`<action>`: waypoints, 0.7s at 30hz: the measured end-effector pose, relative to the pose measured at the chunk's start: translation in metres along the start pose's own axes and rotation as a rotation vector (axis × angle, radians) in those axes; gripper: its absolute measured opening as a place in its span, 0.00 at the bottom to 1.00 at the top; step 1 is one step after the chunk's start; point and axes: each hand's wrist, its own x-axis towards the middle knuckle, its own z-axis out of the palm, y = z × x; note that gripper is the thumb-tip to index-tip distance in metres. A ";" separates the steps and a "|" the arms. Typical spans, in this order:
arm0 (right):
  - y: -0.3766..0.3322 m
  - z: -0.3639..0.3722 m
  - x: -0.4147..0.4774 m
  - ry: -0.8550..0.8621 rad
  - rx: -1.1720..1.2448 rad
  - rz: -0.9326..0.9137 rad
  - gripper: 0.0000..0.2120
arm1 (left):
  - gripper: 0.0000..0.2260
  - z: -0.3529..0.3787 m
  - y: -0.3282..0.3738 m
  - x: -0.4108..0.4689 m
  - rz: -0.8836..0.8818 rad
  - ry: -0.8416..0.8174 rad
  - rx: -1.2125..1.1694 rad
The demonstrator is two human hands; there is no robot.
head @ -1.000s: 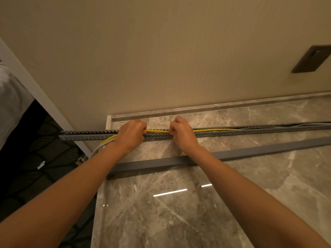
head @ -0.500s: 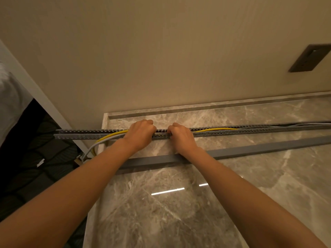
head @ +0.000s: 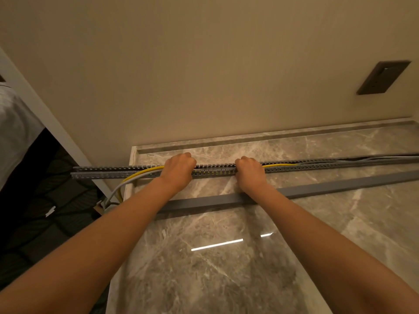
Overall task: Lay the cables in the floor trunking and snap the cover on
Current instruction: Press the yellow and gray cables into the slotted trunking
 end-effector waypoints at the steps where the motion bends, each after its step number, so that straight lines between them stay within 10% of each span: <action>1: -0.002 -0.001 -0.001 0.001 -0.014 -0.012 0.11 | 0.09 0.000 -0.002 0.000 -0.003 0.005 -0.024; 13: -0.113 -0.002 0.008 0.102 0.231 -0.342 0.12 | 0.06 -0.021 -0.076 -0.052 -0.411 0.388 -0.386; 21: -0.205 0.005 0.012 0.007 0.361 -0.524 0.13 | 0.10 0.004 -0.158 -0.106 -0.827 0.240 -0.479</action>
